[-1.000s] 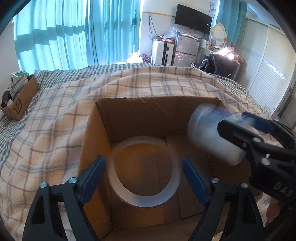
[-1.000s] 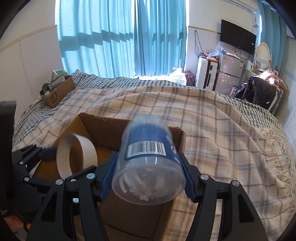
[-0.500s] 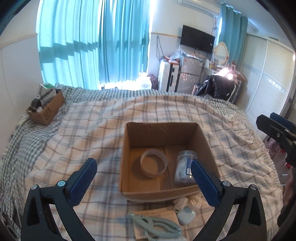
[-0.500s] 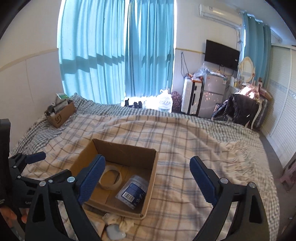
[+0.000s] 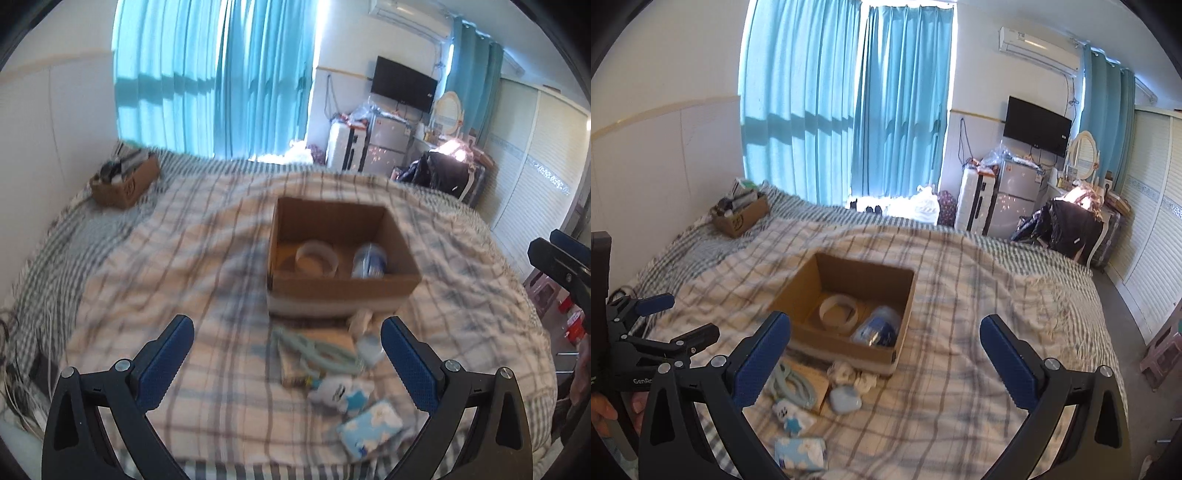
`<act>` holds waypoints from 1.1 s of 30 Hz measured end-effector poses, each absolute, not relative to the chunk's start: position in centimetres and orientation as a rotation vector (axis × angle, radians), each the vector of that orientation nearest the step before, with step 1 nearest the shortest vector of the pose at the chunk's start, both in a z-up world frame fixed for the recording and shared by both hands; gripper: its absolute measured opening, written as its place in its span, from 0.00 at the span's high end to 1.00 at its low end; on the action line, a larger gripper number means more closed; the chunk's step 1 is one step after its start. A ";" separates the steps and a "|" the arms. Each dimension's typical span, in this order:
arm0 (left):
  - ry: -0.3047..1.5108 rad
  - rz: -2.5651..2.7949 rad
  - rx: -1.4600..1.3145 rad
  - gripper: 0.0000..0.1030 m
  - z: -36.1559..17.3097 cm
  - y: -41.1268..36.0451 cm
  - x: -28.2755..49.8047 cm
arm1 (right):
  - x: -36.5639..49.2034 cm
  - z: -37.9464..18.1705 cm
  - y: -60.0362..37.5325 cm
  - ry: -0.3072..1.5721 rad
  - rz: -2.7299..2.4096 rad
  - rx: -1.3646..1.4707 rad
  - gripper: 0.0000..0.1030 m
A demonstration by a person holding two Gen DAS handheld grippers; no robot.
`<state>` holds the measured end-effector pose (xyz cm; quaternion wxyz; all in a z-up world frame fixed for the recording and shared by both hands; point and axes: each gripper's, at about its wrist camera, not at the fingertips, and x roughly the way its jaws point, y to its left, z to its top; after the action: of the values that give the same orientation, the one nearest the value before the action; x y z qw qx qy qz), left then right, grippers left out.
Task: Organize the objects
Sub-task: 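Grasp the blue-white tissue pack with the right tool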
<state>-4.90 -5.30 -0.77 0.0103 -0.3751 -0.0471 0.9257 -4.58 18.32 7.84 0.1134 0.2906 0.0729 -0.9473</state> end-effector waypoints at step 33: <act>-0.069 2.845 -1.440 0.00 -11.2 -4.9 -2.0 | -2.1 -12.1 12.6 0.339 -2.351 1.319 0.34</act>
<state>-2.03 -4.91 -11.20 -0.0237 -0.4514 -0.0215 0.8917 -2.13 12.57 -12.06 0.2106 0.4745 0.1221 -0.8459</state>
